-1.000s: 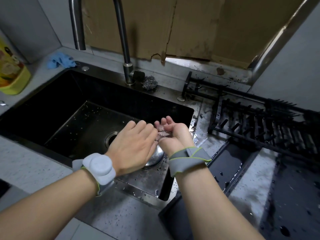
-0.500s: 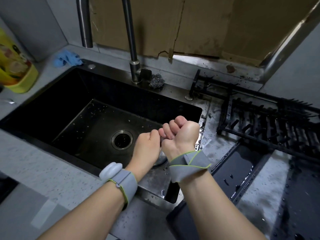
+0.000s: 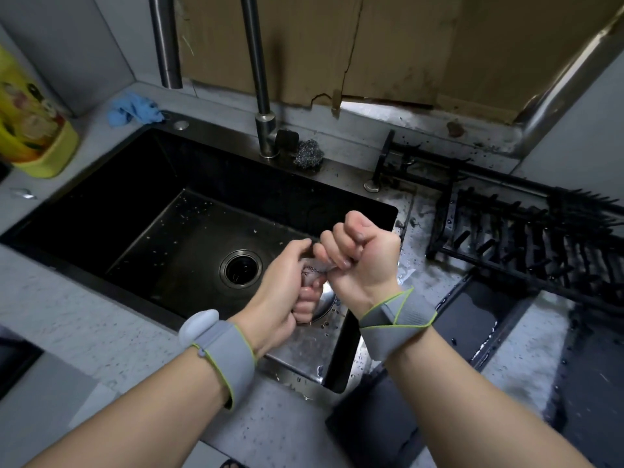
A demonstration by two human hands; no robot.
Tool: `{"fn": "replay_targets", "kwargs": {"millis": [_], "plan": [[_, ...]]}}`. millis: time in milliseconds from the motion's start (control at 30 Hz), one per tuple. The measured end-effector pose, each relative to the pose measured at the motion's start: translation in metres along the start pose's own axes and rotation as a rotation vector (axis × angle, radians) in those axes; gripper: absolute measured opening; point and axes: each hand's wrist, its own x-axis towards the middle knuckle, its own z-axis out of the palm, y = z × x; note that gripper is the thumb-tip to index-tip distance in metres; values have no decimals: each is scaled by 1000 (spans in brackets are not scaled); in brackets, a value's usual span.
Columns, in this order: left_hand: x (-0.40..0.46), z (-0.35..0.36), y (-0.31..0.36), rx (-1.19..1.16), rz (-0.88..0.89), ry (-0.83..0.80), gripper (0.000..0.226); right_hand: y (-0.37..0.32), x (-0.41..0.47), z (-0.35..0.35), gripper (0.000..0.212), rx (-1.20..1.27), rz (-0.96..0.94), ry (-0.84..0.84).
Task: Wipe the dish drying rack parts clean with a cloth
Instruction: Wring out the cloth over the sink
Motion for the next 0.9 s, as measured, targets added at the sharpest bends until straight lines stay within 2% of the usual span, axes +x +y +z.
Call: {"fn": "replay_targets", "kwargs": {"millis": [100, 167, 233, 267, 333, 367, 400, 500, 567, 633, 733, 800, 900], "plan": [[0, -7, 0, 138, 167, -35, 38, -4, 6, -13, 20, 49, -4, 95], [2, -13, 1, 380, 369, 13, 36, -9, 7, -23, 31, -3, 40, 139], [9, -21, 3, 720, 570, 160, 21, -14, 5, -33, 48, -171, 107, 185], [13, -27, 5, 956, 680, 279, 18, -15, 2, -36, 49, -254, 152, 214], [20, -33, 9, 1412, 929, 471, 15, -15, -3, -34, 27, -327, 259, 259], [19, -33, 12, 1574, 1048, 482, 12, -13, -3, -32, 17, -285, 310, 281], [17, -32, 12, 1710, 1156, 427, 14, -11, -1, -28, 14, -218, 345, 306], [13, -31, 2, 1952, 1424, 209, 27, 1, 10, -20, 26, -116, 340, 422], [9, -33, -2, 1960, 1415, 217, 22, 7, 14, -13, 30, -39, 264, 519], [7, -36, -6, 1841, 1297, 304, 22, 10, 17, -7, 40, 111, 160, 594], [7, -33, -10, 1495, 1083, 402, 36, 15, 13, 10, 38, 203, 64, 653], [7, -25, -15, 1202, 962, 454, 47, 19, 8, 17, 32, 175, 71, 648], [6, -13, -15, 981, 733, 509, 55, 21, -1, 25, 27, 75, 62, 575]]}}
